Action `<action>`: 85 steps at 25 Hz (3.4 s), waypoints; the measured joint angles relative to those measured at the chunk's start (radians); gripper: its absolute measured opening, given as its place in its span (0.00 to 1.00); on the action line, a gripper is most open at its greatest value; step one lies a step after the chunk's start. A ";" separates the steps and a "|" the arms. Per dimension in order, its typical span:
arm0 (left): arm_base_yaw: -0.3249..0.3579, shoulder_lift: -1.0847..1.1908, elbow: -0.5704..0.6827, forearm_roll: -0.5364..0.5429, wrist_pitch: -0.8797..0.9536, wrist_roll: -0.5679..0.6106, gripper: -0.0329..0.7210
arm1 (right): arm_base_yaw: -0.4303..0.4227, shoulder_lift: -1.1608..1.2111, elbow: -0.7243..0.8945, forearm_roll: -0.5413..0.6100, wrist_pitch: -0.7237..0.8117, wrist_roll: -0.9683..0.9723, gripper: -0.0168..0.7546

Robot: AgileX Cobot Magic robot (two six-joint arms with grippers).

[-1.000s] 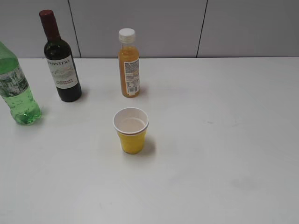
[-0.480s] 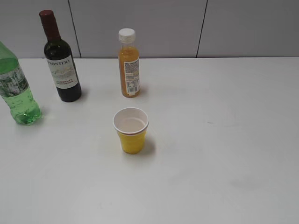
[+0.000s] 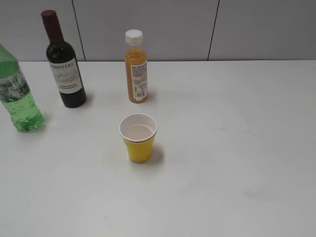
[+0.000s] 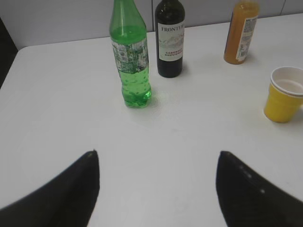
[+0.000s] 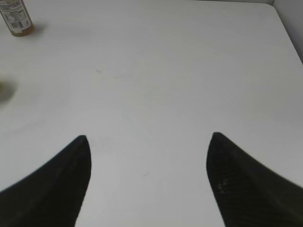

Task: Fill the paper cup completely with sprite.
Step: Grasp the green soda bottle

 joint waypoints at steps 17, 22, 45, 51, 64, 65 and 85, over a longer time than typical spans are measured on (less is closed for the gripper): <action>0.000 0.000 0.000 0.000 0.000 0.000 0.82 | 0.000 0.000 0.000 0.002 0.000 -0.001 0.78; 0.000 0.000 0.000 0.001 0.000 0.000 0.82 | 0.000 0.000 0.000 0.002 0.000 -0.001 0.78; 0.000 0.266 0.022 0.034 -0.681 0.000 0.86 | 0.000 0.000 0.000 0.003 0.000 -0.001 0.78; 0.001 0.438 0.071 0.038 -0.908 0.000 0.84 | 0.000 0.000 0.000 0.004 0.000 -0.001 0.78; 0.001 0.829 0.155 0.038 -1.295 -0.008 0.83 | 0.000 0.000 0.000 0.004 0.000 -0.001 0.78; 0.001 0.858 0.174 0.038 -1.345 -0.013 0.83 | 0.000 0.000 0.000 0.004 0.000 -0.001 0.78; 0.001 1.395 0.229 0.139 -1.934 -0.173 0.87 | 0.000 0.000 0.000 0.005 0.000 -0.001 0.78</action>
